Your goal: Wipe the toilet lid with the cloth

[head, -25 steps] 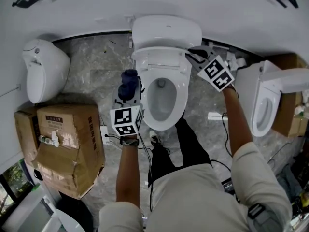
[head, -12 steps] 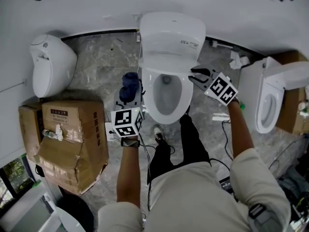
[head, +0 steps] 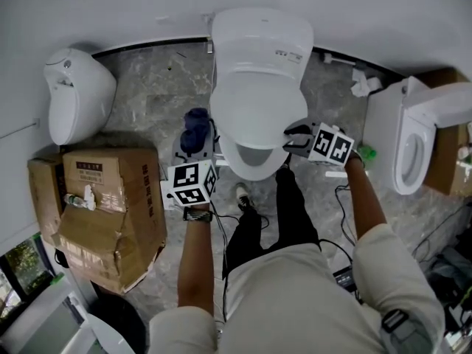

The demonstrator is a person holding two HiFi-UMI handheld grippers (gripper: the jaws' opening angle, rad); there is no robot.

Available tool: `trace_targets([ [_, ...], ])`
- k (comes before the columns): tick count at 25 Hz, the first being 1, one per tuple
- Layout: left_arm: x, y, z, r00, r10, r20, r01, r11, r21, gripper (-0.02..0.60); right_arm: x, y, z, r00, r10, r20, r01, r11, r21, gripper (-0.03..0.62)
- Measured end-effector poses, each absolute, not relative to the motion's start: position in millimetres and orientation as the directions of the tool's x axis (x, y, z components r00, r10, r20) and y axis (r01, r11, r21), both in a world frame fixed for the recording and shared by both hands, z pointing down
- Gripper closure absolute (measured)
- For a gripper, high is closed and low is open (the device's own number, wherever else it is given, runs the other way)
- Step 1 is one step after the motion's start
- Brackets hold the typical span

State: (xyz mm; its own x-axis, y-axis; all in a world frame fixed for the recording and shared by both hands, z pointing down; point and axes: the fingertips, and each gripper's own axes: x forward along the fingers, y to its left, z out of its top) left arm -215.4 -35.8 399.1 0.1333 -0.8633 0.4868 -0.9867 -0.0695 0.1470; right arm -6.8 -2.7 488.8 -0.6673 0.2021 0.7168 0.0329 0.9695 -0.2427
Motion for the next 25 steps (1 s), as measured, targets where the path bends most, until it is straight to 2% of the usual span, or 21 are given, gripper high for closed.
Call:
trace_targets([
  [4,-215.3,-30.9,414.7,0.13,-0.855,0.502,-0.984,-0.051,0.169,0.472,-6.3,25.5,509.3,-0.647,0.26,0.717,0.057,0.954,-0.295,0.414],
  [9,-211.9,-25.6,430.5,0.135,-0.845,0.517,-0.983,-0.05,0.174,0.472,-2.6,61.2,546.2,-0.657,0.368,0.658,0.038,0.888,-0.459,0.424],
  [14,-210.5,-16.0,451.7,0.146,-0.827,0.542,-0.982,-0.053,0.182,0.472,-3.4,81.8,580.0,-0.67,0.342,0.659,-0.081,0.849,-0.522,0.456],
  [15,-210.2,-13.6,456.0,0.146,-0.824,0.548,-0.981,-0.051,0.185,0.472,-3.5,83.0,587.5,-0.67,0.323,0.668,-0.114,0.844,-0.523,0.514],
  [17,-207.7,-10.0,464.5,0.15,-0.816,0.558,-0.98,-0.049,0.191,0.472,-2.5,84.7,599.9,-0.679,0.306,0.667,-0.161,0.825,-0.542,0.54],
  [21,-203.0,-2.3,481.0,0.158,-0.803,0.575,-0.979,-0.051,0.198,0.472,-3.0,93.2,613.7,-0.676,0.308,0.669,-0.172,0.817,-0.55,0.542],
  [25,-201.4,4.2,494.4,0.163,-0.79,0.591,-0.977,-0.046,0.207,0.472,-4.3,105.2,628.4,-0.615,0.319,0.721,-0.157,0.847,-0.508,0.542],
])
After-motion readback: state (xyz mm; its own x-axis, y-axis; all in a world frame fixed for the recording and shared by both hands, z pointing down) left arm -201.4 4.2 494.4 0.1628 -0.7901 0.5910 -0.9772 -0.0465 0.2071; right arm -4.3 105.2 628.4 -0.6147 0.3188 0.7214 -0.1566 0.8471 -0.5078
